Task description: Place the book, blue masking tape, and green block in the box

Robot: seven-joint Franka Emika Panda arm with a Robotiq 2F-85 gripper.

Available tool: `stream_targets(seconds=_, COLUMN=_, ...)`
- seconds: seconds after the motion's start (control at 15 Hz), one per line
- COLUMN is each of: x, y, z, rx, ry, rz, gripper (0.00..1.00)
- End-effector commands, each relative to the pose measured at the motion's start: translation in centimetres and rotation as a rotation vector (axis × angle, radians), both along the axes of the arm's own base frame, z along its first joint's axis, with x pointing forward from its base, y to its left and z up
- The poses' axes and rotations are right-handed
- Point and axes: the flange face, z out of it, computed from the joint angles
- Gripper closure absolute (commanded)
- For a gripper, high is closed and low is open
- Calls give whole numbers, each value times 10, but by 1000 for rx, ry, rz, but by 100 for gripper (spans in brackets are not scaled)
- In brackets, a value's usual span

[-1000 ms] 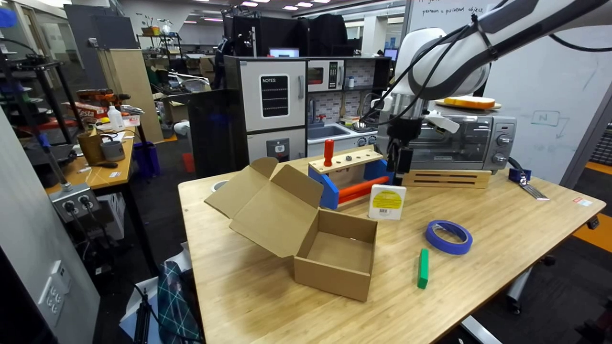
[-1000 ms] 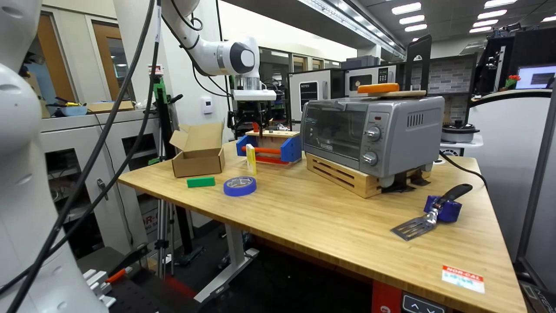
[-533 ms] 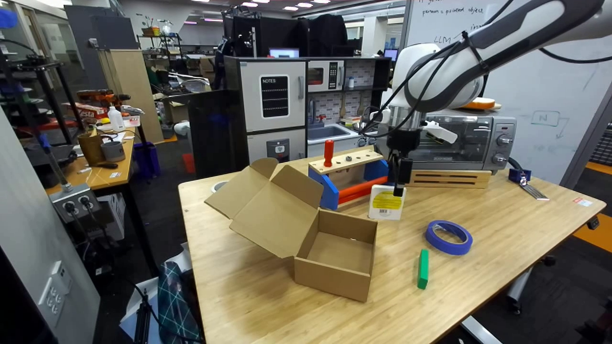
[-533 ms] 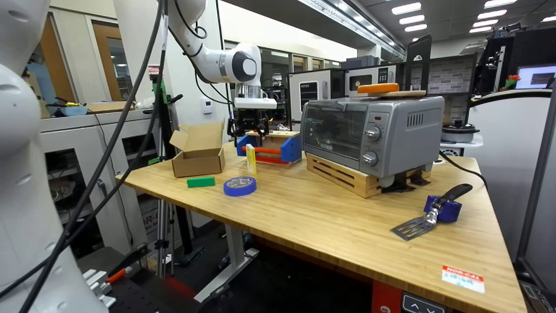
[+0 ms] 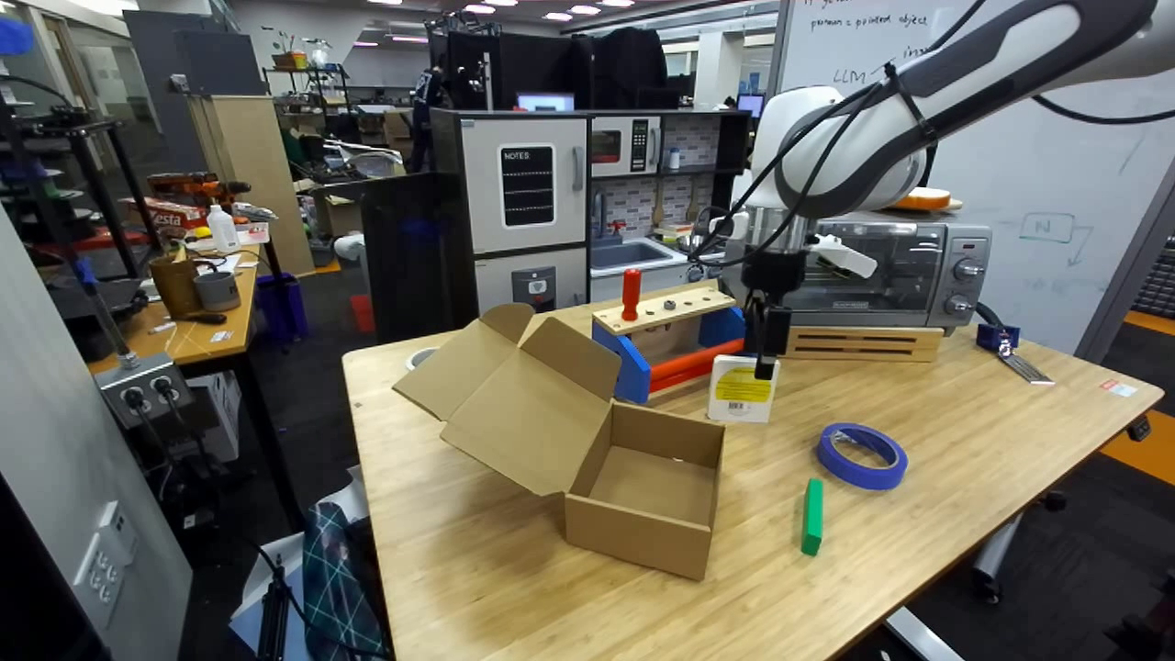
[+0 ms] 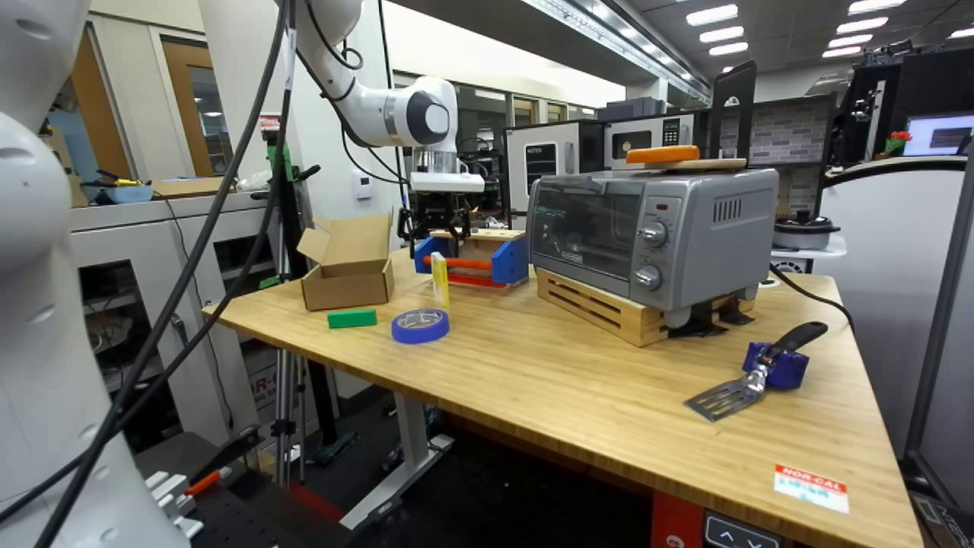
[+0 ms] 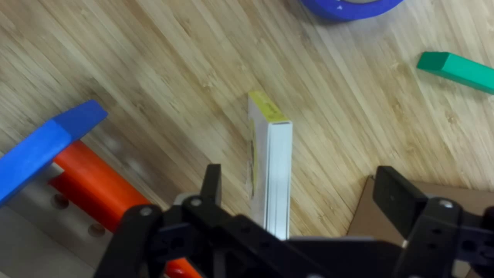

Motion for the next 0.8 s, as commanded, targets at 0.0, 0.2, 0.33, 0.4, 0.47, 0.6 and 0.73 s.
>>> stream_targets(seconds=0.0, x=6, y=-2, z=2, rx=6, ry=19, rz=-16, gripper=0)
stream_targets(seconds=0.2, x=8, y=-6, z=2, rx=3, ry=18, rz=-26, gripper=0)
stream_targets(seconds=0.33, x=10, y=-8, z=2, rx=3, ry=17, rz=-31, gripper=0)
stream_targets(seconds=0.4, x=11, y=-9, z=2, rx=3, ry=18, rz=-33, gripper=0)
stream_targets(seconds=0.47, x=12, y=-11, z=1, rx=3, ry=18, rz=-35, gripper=0)
stream_targets(seconds=0.6, x=15, y=-11, z=-3, rx=5, ry=22, rz=-34, gripper=0)
stream_targets(seconds=0.73, x=17, y=-9, z=-6, rx=8, ry=28, rz=-30, gripper=0)
